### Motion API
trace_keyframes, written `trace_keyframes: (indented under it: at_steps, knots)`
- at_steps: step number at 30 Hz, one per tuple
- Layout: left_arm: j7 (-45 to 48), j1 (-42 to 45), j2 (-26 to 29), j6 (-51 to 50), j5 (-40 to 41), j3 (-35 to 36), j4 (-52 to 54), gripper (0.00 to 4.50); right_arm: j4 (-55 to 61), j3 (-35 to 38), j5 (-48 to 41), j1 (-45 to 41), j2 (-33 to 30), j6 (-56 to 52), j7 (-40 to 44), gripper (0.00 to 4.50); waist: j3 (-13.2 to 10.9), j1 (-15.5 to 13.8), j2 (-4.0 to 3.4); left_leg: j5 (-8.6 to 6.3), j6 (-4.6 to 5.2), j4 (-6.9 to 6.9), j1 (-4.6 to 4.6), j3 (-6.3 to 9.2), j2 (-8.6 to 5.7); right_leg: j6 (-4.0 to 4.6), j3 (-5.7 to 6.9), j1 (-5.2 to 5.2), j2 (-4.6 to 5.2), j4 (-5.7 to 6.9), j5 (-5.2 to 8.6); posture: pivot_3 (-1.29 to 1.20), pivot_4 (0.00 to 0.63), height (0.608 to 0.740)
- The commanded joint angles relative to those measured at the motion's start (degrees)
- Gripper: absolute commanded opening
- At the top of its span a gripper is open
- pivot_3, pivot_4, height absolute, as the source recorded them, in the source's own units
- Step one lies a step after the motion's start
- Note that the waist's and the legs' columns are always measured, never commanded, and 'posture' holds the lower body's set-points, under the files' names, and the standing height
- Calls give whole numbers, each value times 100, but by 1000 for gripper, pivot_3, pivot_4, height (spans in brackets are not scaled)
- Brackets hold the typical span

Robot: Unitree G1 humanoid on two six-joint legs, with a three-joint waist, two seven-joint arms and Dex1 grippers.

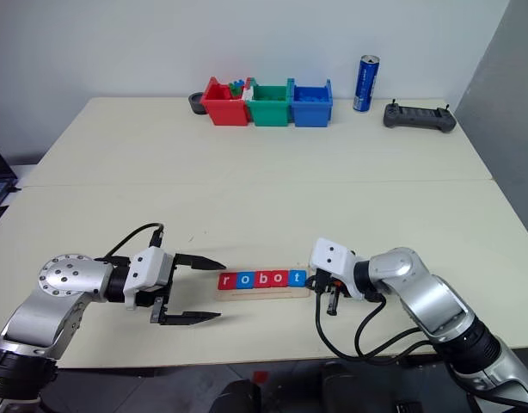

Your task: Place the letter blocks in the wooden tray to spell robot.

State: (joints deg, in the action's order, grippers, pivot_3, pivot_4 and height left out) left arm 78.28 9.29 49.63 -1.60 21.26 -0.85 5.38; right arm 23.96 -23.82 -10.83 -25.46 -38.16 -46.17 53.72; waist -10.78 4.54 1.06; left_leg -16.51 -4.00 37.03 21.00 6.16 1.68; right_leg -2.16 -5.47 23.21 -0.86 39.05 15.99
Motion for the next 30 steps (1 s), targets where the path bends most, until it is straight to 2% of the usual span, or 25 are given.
trace_keyframes:
  at_steps: [1,7,10,21,30]
  knots:
    - [47,-44,-14,205,13,82,-21,4500,257,61,-102,-59,-52,-31,49,50,0,0,0,0,0,0,0,0,0,0,0,0,0,0,0,0,150,740]
    - [-3,-241,37,202,124,241,34,4500,270,333,-253,-72,34,-26,-33,50,0,3,0,0,0,0,0,0,0,0,-1,0,0,0,0,0,150,740]
    - [-87,-356,76,70,203,366,196,4500,342,418,-368,11,23,-64,-63,574,0,2,0,0,0,0,0,0,0,0,0,0,0,0,0,0,150,740]
    - [-289,-300,116,-396,239,383,664,4500,-52,177,-59,-56,560,146,-719,4392,0,8,0,0,0,-1,-1,0,0,0,-1,0,0,1,0,0,150,740]
    - [-221,-243,83,-324,199,381,507,4500,-332,436,-13,-49,724,200,-1010,4392,0,8,0,0,0,-1,0,0,0,0,0,1,0,0,0,0,150,740]
